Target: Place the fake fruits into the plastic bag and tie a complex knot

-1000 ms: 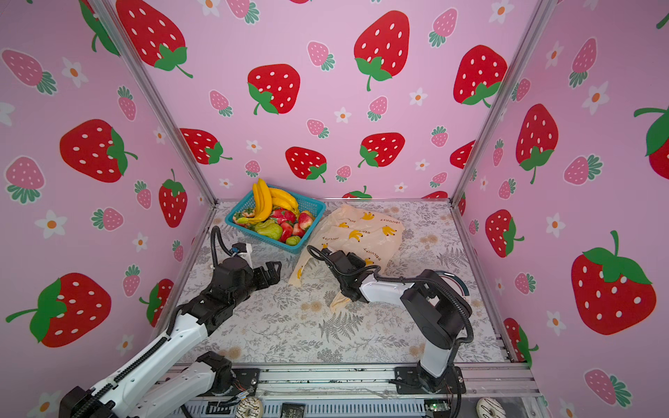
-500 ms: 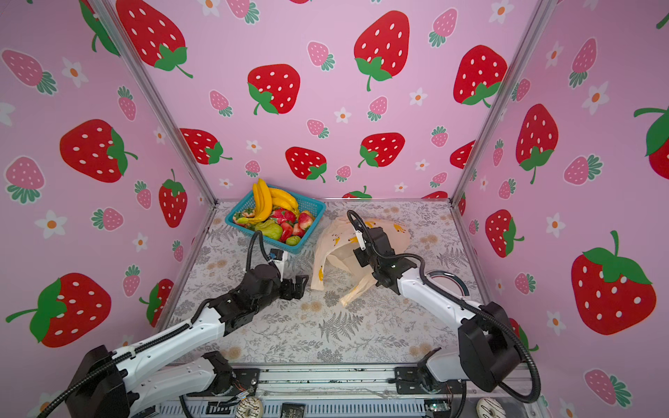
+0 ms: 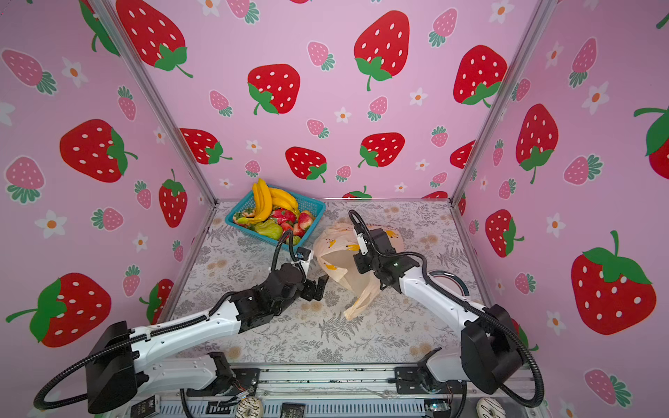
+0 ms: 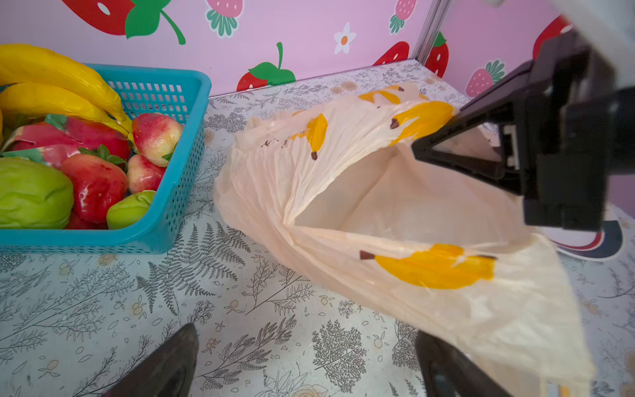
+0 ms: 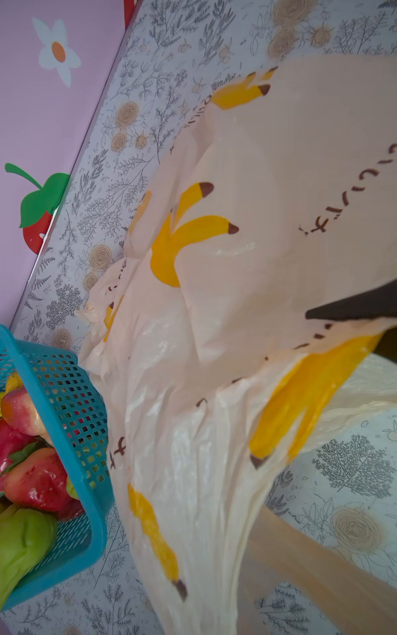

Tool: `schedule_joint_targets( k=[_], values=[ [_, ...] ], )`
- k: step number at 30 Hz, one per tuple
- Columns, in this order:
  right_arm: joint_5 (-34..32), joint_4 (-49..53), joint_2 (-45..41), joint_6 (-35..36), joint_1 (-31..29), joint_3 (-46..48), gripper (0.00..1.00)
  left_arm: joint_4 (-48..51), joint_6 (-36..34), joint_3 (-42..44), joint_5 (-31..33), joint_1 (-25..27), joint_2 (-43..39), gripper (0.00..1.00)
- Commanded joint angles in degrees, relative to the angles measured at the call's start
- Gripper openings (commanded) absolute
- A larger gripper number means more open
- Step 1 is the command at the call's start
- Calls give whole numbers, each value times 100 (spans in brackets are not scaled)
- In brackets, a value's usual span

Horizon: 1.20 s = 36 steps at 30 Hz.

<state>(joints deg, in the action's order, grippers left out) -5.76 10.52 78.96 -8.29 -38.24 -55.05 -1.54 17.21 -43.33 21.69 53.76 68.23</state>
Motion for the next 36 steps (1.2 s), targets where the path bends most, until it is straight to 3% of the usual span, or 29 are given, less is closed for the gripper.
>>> schedule_joint_targets(
  k=[1,4,9,14,17,20,24,36],
  values=[
    [119,143,209,-177,35,-162,0,-414,82,114,-286,38,-532,99],
    [140,143,299,-207,36,-198,0,-998,39,560,-642,47,-998,99],
    [241,137,321,-302,45,-274,0,-1723,9,1099,-484,47,-1484,99],
    [581,76,268,-559,46,-286,0,-411,-118,92,190,43,-491,99],
    [679,89,214,-718,53,-287,0,-278,-253,-262,471,56,258,99],
    [725,188,130,-774,59,-278,0,-367,-249,-429,1168,41,804,100],
    [586,443,-140,-700,167,-262,0,-521,-220,-390,1547,-111,1215,89],
    [1482,415,-658,-697,571,-138,0,-821,-162,-23,736,-559,1287,50]
  ],
)
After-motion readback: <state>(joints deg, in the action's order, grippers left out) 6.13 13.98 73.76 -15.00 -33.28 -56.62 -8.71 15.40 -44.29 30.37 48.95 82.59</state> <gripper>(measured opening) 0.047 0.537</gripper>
